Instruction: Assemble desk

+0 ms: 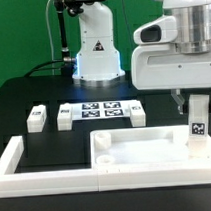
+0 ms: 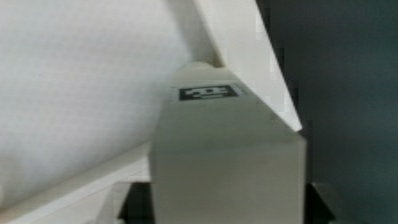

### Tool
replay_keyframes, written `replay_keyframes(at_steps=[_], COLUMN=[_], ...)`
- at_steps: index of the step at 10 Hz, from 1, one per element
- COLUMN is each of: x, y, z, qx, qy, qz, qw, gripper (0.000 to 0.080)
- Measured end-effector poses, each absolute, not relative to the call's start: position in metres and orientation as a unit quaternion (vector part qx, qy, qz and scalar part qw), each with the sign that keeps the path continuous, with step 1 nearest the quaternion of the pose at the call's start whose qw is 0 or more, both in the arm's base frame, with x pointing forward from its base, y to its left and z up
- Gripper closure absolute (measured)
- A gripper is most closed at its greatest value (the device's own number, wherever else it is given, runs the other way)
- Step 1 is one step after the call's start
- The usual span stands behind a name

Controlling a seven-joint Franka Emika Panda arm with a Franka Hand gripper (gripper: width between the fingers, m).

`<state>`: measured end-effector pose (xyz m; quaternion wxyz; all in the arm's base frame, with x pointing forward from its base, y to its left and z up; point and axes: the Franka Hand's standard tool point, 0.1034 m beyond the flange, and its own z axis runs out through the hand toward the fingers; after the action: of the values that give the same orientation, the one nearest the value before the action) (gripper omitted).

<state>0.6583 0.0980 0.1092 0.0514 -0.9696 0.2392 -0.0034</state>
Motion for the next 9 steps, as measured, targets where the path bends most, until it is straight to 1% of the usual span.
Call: replay_keyframes(at_steps=[1,2,3,4,5,6,9], x=[0.669,0.664,0.655,0.655,0.656,0.657,0.657], y=[0.095,0.097,0.100,0.101,0.104,0.104,0.100], z=[0.108,0.111,0.116,0.113,0.115,0.117,0.111], qx=[-0.954,-0.942,-0.902,-0.852,-0.817,-0.783,-0.715], qy=[0.296,0.334,0.429,0.519,0.573,0.618,0.695], qz=[0.019,0.021,0.037,0.048,0.053,0.054,0.054], qw=[0.041,0.034,0.041,0.046,0.043,0.043,0.050], gripper=[0.0507,0.0507,0.0507,0.0506,0.0506,0.0506,0.0506])
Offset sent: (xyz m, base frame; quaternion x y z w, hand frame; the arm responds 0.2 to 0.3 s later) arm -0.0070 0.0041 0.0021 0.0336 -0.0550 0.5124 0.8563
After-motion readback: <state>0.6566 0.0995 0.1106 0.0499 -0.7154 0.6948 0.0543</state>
